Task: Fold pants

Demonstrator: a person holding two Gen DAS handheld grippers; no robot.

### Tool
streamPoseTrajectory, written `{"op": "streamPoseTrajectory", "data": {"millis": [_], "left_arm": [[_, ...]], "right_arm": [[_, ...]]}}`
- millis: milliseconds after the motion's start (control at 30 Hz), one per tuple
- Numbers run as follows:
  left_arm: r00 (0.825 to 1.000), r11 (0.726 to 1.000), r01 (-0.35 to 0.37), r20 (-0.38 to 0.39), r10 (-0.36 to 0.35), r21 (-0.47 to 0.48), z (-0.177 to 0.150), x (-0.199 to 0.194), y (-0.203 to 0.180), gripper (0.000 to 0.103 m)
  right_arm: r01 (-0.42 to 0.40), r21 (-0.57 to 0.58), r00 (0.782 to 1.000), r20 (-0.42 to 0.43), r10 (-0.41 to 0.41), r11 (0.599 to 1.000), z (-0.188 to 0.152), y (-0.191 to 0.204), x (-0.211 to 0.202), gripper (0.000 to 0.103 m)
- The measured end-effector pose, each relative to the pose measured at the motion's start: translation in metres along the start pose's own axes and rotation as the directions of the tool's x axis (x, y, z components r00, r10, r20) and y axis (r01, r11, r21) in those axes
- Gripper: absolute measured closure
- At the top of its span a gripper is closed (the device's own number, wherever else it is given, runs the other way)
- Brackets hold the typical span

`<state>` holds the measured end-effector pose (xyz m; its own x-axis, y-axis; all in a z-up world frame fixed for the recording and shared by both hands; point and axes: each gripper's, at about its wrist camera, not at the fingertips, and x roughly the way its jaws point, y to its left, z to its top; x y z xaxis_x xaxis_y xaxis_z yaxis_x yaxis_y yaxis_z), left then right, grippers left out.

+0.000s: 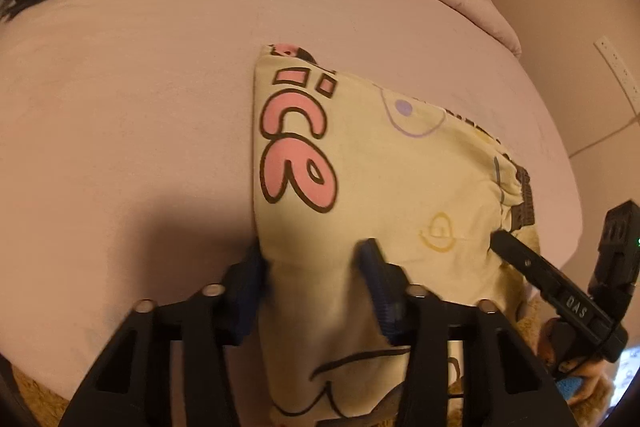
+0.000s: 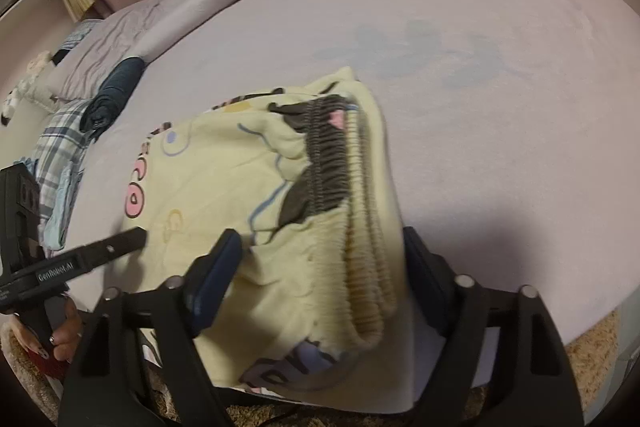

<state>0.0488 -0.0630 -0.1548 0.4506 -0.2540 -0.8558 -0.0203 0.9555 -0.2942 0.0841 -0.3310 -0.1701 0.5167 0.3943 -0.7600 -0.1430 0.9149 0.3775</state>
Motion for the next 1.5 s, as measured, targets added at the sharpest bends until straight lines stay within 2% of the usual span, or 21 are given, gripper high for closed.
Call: {"op": "streamPoseTrajectory", "data": {"millis": [67, 133, 167, 233, 333, 400, 500, 633, 700, 800, 833, 867, 900, 933, 967, 1067, 1200, 1333, 1400, 1467, 1500], "left_arm": [[1.0, 1.0, 0.002, 0.005, -0.002, -0.003, -0.002, -0.003, -0.004, 0.088], [1.0, 1.0, 0.01, 0.008, -0.01, -0.013, 0.0, -0.012, -0.007, 0.09], [1.0, 1.0, 0.008, 0.016, -0.008, 0.002, 0.0, -0.017, -0.01, 0.09], [0.998, 0.999, 0.04, 0.055, -0.041, 0.017, 0.006, -0.032, -0.021, 0.09], [0.993, 0.996, 0.081, 0.083, -0.084, 0.035, 0.02, -0.053, -0.028, 0.09], [0.989, 0.997, 0.059, 0.13, -0.066, 0.058, 0.033, -0.069, -0.032, 0.09], [0.973, 0.997, 0.035, 0.228, -0.049, 0.067, 0.055, -0.089, -0.025, 0.09], [0.963, 0.999, 0.001, 0.271, -0.01, 0.033, 0.084, -0.086, -0.001, 0.09], [0.972, 1.0, -0.026, 0.234, 0.024, 0.008, 0.096, -0.062, 0.013, 0.089], [0.99, 0.995, -0.097, 0.095, 0.1, -0.032, 0.101, -0.004, 0.037, 0.089], [0.99, 0.991, -0.13, 0.045, 0.132, -0.042, 0.101, 0.011, 0.044, 0.086], [0.989, 0.987, -0.148, 0.001, 0.149, -0.059, 0.096, 0.027, 0.052, 0.077], [0.99, 0.988, -0.135, 0.037, 0.138, -0.072, 0.089, 0.029, 0.054, 0.076], [0.989, 0.991, -0.114, 0.083, 0.12, -0.07, 0.084, 0.027, 0.056, 0.075], [0.989, 0.991, -0.114, 0.089, 0.119, -0.067, 0.082, 0.027, 0.056, 0.073], [0.985, 0.99, -0.115, 0.12, 0.124, -0.076, 0.075, 0.026, 0.057, 0.071], [0.975, 0.982, -0.16, 0.139, 0.173, -0.098, 0.059, 0.021, 0.048, 0.069], [0.968, 0.974, -0.201, 0.132, 0.214, -0.109, 0.047, 0.008, 0.048, 0.051], [0.967, 0.969, -0.216, 0.111, 0.229, -0.116, 0.039, 0.003, 0.05, 0.043], [0.962, 0.959, -0.24, 0.095, 0.256, -0.148, 0.028, -0.008, 0.053, 0.041], [0.96, 0.955, -0.251, 0.084, 0.267, -0.16, 0.023, -0.011, 0.054, 0.041]], "right_arm": [[0.003, 0.007, 1.0, 0.007, -0.003, 1.0, 0.0, 0.0, 0.001, 0.059], [-0.036, 0.05, 0.999, 0.012, 0.036, 0.998, 0.002, -0.005, 0.0, 0.08], [-0.06, 0.068, 0.998, 0.017, 0.059, 0.996, 0.003, -0.006, -0.004, 0.081], [-0.061, 0.013, 0.997, 0.05, 0.06, 0.998, 0.008, 0.006, -0.016, 0.082], [-0.114, -0.043, 0.987, 0.112, 0.119, 0.992, 0.025, 0.027, -0.038, 0.082], [-0.143, -0.076, 0.976, 0.155, 0.153, 0.987, 0.042, 0.04, -0.051, 0.082], [-0.173, -0.122, 0.955, 0.222, 0.197, 0.977, 0.07, 0.059, -0.063, 0.082], [-0.182, -0.143, 0.942, 0.259, 0.214, 0.973, 0.105, 0.071, -0.048, 0.082], [-0.179, -0.132, 0.953, 0.222, 0.205, 0.975, 0.113, 0.065, -0.024, 0.081], [-0.131, -0.095, 0.984, 0.106, 0.141, 0.987, 0.117, 0.057, 0.033, 0.076], [-0.087, -0.094, 0.995, 0.046, 0.092, 0.992, 0.113, 0.056, 0.058, 0.074], [-0.036, -0.094, 0.999, -0.012, 0.035, 0.995, 0.108, 0.054, 0.08, 0.069], [0.017, -0.099, 0.998, -0.056, -0.023, 0.995, 0.101, 0.052, 0.098, 0.067], [0.004, -0.127, 1.0, 0.03, 0.0, 0.992, 0.094, 0.051, 0.097, 0.064], [0.008, -0.147, 0.998, 0.06, 0.001, 0.989, 0.091, 0.052, 0.096, 0.063], [0.0, -0.13, 0.998, 0.057, 0.008, 0.991, 0.089, 0.049, 0.095, 0.062], [-0.008, -0.121, 0.998, 0.065, 0.016, 0.993, 0.082, 0.044, 0.091, 0.062], [0.001, -0.103, 0.998, 0.067, 0.006, 0.995, 0.081, 0.043, 0.082, 0.059], [0.025, -0.099, 0.998, 0.066, -0.019, 0.995, 0.077, 0.039, 0.074, 0.048], [0.064, -0.096, 0.996, 0.069, -0.057, 0.993, 0.072, 0.035, 0.066, 0.027], [0.08, -0.09, 0.995, 0.072, -0.074, 0.993, 0.069, 0.032, 0.062, 0.023]]}}
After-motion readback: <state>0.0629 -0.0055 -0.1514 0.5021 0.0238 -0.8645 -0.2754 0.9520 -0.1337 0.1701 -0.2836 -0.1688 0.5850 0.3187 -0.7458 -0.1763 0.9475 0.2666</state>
